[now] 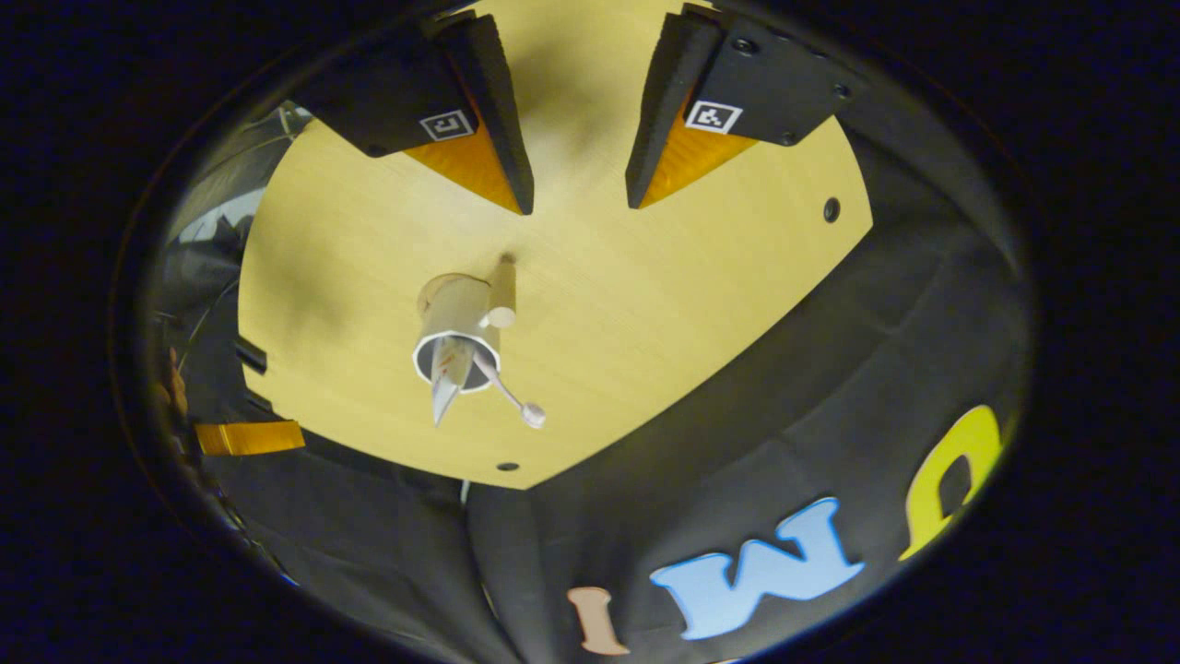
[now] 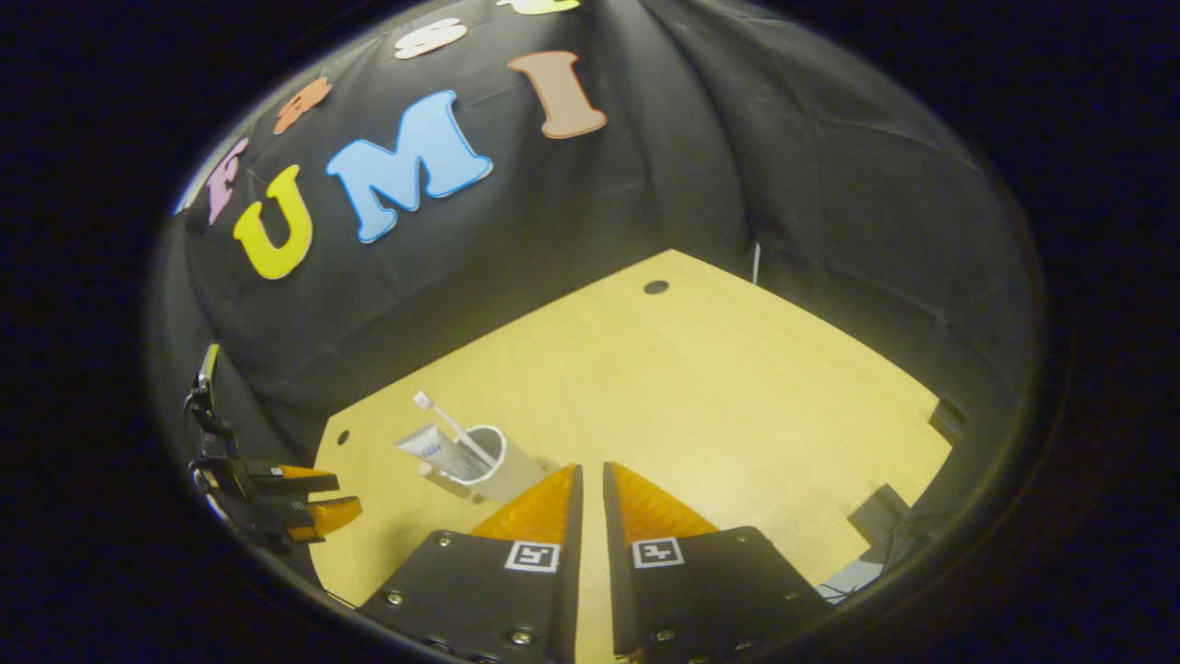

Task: Put the toothbrush and toothpaste on the desktop into the cup, then pick up the cup and place it on the coaster on the desktop.

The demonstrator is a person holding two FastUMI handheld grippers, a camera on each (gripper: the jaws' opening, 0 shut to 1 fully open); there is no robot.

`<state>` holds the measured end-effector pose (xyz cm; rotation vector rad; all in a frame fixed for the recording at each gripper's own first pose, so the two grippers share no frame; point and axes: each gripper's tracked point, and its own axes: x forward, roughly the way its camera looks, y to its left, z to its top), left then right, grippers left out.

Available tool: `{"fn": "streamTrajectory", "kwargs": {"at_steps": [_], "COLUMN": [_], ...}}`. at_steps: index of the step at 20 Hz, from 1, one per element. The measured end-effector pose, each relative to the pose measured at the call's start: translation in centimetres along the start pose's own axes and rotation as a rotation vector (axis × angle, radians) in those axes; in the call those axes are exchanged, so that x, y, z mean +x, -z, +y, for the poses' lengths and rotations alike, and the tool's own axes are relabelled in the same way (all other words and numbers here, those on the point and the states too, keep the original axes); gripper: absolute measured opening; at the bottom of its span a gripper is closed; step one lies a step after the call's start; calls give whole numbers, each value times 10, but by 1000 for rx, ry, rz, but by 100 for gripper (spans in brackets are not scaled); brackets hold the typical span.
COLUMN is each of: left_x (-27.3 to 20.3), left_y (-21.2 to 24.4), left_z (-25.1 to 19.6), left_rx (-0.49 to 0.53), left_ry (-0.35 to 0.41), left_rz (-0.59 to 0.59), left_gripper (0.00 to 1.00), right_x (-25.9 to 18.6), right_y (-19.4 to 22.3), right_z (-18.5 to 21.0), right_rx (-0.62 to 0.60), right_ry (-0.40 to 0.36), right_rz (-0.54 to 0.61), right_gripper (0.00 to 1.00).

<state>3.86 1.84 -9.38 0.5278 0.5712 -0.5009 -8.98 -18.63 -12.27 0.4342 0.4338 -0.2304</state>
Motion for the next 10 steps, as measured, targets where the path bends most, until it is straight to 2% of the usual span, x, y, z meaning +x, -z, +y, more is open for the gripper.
{"fn": "streamTrajectory", "kwargs": {"at_steps": [5, 10], "left_x": [-85, -160], "left_y": [-34, -103], "left_z": [34, 51], "left_rx": [-182, -313], "left_ry": [-196, -341], "left_rz": [-181, -400], "left_gripper": [69, 69], "right_x": [7, -14], "right_y": [-46, -108], "right_z": [58, 122], "right_rx": [-153, -263], "right_ry": [-101, -198], "right_rz": [-70, -212], "right_gripper": [15, 14]}}
